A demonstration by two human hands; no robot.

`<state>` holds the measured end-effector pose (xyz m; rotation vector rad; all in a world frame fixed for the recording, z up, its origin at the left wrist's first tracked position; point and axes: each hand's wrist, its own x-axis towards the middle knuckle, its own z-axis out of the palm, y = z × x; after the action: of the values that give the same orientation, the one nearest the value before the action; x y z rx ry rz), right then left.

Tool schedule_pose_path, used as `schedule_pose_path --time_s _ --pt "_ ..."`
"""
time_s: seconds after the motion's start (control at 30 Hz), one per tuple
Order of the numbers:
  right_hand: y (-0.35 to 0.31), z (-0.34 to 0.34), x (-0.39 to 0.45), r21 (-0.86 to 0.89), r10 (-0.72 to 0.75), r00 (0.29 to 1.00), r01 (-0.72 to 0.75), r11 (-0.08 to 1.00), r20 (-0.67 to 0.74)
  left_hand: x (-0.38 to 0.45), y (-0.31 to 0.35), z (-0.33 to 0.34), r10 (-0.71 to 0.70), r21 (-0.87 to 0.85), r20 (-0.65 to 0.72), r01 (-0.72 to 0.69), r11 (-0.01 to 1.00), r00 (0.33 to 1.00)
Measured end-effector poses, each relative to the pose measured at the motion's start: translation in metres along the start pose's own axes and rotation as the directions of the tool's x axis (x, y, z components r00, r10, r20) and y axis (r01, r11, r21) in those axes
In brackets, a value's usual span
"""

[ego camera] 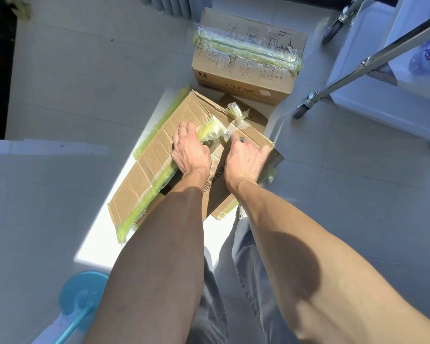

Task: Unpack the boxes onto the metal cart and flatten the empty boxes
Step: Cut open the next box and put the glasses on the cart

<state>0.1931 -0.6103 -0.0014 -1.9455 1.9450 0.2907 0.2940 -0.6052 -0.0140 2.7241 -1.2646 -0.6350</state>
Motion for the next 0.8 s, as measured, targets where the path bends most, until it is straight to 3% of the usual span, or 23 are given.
schedule_pose_path --time_s 0.13,0.23,0.4,0.57,0.7,0.8 --pt "-0.006 -0.001 0.006 0.084 0.118 0.987 -0.109 0.990 -0.107 0.005 0.000 -0.001 -0.036 -0.042 -0.083 0.032 0.999 0.996" --pt "-0.003 -0.005 0.008 0.235 0.265 0.963 -0.247 0.940 -0.045 0.022 -0.005 -0.008 -0.086 -0.028 -0.179 0.082 0.996 0.980" --pt "-0.001 -0.002 0.005 0.190 0.220 0.975 -0.222 0.956 0.029 0.053 -0.021 -0.034 -0.241 -0.031 -0.436 0.253 0.967 0.867" --pt "-0.010 -0.002 0.005 0.172 0.231 0.972 -0.236 0.956 0.053 0.067 -0.034 -0.048 -0.216 -0.028 -0.455 0.229 0.973 0.864" --pt "-0.014 0.005 0.004 0.269 0.346 0.935 -0.352 0.896 0.072 0.052 -0.023 -0.036 -0.042 -0.004 -0.453 0.045 0.999 0.891" --pt "-0.017 0.004 0.001 0.351 0.344 0.935 -0.351 0.868 0.084 0.041 -0.017 -0.028 -0.014 -0.033 -0.408 0.001 0.999 0.913"
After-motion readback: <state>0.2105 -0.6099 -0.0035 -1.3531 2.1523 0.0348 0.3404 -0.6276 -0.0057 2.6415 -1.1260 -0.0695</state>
